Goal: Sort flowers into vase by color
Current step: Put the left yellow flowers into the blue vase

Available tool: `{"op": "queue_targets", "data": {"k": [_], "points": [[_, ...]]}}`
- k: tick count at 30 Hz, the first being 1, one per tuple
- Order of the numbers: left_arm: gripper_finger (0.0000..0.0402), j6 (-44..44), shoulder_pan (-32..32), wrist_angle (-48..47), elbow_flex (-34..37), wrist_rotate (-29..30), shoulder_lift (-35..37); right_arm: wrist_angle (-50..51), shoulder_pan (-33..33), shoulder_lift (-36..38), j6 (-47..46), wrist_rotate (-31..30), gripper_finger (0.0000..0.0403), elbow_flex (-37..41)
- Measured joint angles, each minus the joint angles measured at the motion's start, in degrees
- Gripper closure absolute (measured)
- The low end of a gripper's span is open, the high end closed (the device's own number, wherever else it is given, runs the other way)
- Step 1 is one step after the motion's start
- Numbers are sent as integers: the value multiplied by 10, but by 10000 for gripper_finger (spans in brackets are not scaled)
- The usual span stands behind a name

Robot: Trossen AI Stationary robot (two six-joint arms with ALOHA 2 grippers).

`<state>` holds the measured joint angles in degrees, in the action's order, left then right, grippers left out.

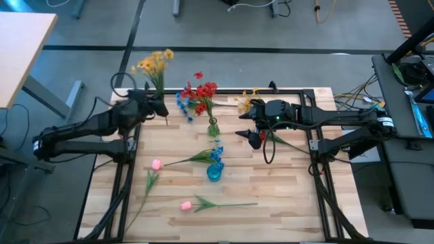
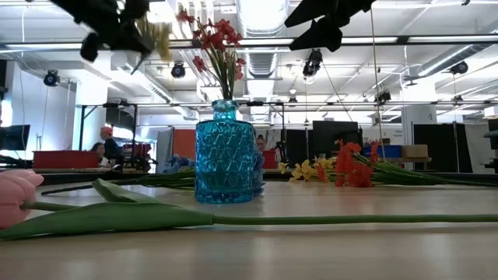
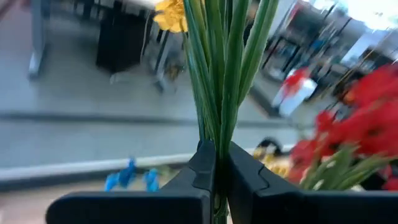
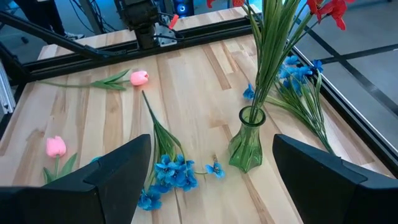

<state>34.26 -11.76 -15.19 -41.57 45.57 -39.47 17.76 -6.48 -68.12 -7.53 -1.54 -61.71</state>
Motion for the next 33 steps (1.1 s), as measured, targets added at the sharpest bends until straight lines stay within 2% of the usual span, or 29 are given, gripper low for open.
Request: {"op": "queue_targets", "data": {"k": [3, 5, 11, 18, 23, 27, 31, 33], "points": [[400, -58, 52, 37, -11, 69, 12, 0, 0, 0, -2, 0, 76, 0], [400, -113, 87, 75, -16, 83, 15, 0, 0, 0, -3, 0, 76, 0], [400, -297, 202, 254, -10, 15, -10, 0, 0, 0, -3, 0, 76, 0], [400, -441, 326, 410, -10, 12, -56, 0, 0, 0, -4, 0, 76, 0], [400, -484, 386, 433, -10, -88, -95, 0, 0, 0, -4, 0, 76, 0], [400, -479, 394, 514, 4, -185, -158, 0, 0, 0, -4, 0, 76, 0], [400, -460, 394, 626, 34, -195, -247, 0, 0, 0, -4, 0, 76, 0], [400, -464, 393, 719, 54, -211, -295, 0, 0, 0, -4, 0, 76, 0]]}}
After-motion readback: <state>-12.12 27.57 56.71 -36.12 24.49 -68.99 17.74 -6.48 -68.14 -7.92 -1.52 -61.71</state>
